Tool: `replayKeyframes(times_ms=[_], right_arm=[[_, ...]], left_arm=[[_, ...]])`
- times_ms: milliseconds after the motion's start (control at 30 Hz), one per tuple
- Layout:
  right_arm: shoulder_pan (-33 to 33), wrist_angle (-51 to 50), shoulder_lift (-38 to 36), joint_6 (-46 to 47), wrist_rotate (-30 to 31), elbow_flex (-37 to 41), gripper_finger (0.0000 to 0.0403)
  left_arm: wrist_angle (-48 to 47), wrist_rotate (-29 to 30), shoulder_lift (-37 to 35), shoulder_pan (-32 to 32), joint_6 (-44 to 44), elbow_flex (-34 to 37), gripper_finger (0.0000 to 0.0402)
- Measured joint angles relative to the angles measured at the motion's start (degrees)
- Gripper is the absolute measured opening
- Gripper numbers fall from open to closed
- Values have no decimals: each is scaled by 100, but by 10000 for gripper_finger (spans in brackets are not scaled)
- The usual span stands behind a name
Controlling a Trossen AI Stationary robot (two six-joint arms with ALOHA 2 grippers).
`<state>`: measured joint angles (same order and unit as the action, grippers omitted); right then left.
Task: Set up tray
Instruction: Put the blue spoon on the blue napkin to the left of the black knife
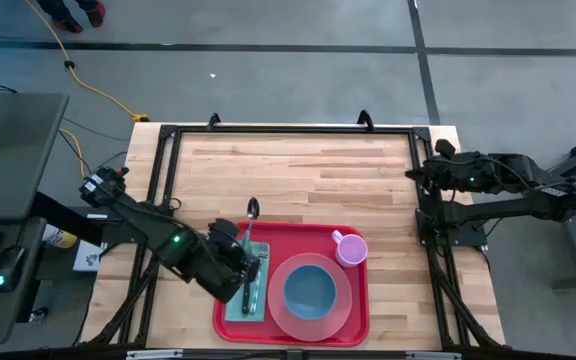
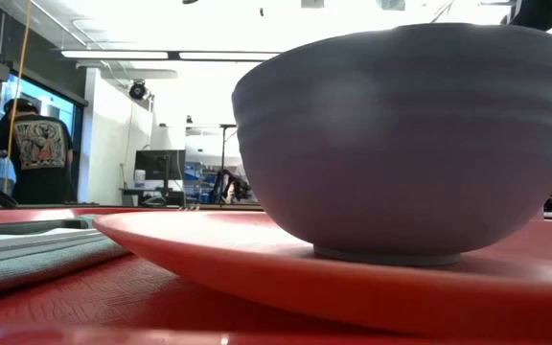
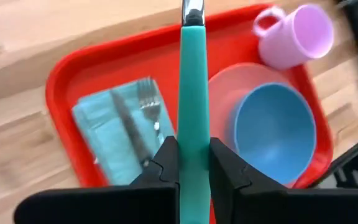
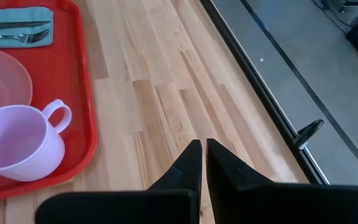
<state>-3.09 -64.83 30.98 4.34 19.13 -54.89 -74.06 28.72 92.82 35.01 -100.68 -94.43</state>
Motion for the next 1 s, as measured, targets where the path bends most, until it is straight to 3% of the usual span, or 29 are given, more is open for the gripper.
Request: replayKeyframes(times_ms=[67,233,467,633,1000], right_arm=[[0,1,-17,-7,-64,-1,0],[0,4,-116,-104,-240,-2,0],[0,4,-363,-33,-423,-17,0],[1,-2,-525,117,-530,-17,0],[0,-47,-802,160,-607,-22,0]], left_arm=[[-297,-327,170,-107,28,-224,67],[-1202,-1822,719,-396,75,-282,67],[-600,-2054,907,-512,80,-192,67],[-947,-3001,1304,-497,-8,-186,67],[-422,-3165,1802,-501,-26,-175,67]])
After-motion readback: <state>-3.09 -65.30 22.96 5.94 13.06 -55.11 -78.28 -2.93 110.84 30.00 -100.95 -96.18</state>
